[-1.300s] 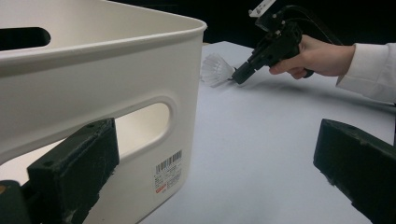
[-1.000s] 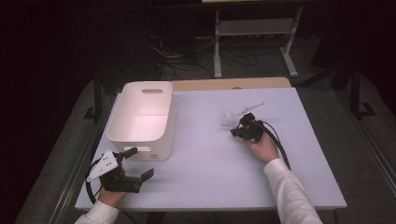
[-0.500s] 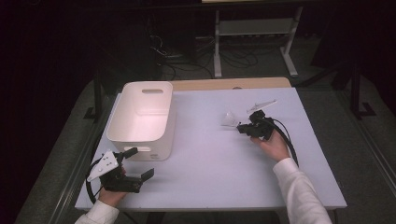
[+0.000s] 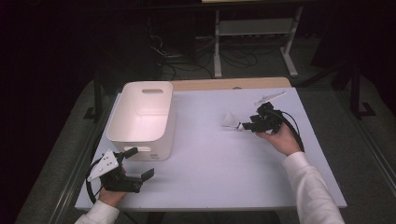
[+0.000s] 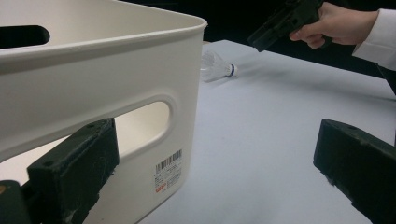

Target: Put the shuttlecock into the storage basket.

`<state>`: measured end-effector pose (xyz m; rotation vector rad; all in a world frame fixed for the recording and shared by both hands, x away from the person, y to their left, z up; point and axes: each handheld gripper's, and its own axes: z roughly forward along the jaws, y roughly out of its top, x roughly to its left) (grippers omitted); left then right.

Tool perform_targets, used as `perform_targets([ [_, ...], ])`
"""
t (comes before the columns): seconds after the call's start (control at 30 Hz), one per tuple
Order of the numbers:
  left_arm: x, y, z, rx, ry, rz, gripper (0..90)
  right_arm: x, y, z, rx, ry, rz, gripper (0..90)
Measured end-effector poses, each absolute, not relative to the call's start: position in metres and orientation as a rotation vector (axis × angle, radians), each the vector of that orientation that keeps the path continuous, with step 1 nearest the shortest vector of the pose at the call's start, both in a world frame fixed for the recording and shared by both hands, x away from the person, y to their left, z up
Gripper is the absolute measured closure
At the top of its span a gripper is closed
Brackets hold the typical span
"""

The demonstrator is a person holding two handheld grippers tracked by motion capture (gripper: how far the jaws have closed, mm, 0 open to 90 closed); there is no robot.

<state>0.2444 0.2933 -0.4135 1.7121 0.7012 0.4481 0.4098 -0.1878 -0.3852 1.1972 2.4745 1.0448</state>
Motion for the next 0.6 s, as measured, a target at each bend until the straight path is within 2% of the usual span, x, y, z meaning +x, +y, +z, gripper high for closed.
perform_targets([
  [0.07, 0.244, 0.293, -0.414, 1.713, 0.702, 0.448, 0.0, 0.413, -0.189, -0.383, 1.187, 2.482, 1.040, 34.9],
  [0.17, 0.244, 0.293, -0.414, 1.713, 0.702, 0.449, 0.0, 0.419, -0.189, -0.381, 1.233, 2.514, 1.009, 17.8],
  [0.23, 0.244, 0.294, -0.414, 1.714, 0.702, 0.449, 0.0, 0.422, -0.189, -0.379, 1.205, 2.522, 0.989, 13.4],
  [0.33, 0.245, 0.294, -0.414, 1.717, 0.699, 0.452, 0.0, 0.426, -0.192, -0.373, 1.196, 2.528, 1.029, 11.5],
  [0.43, 0.245, 0.294, -0.414, 1.715, 0.702, 0.450, 0.0, 0.431, -0.194, -0.368, 1.192, 2.537, 1.018, 2.6],
  [0.6, 0.245, 0.294, -0.414, 1.713, 0.703, 0.448, 0.0, 0.437, -0.198, -0.362, 1.188, 2.547, 1.043, 0.0],
])
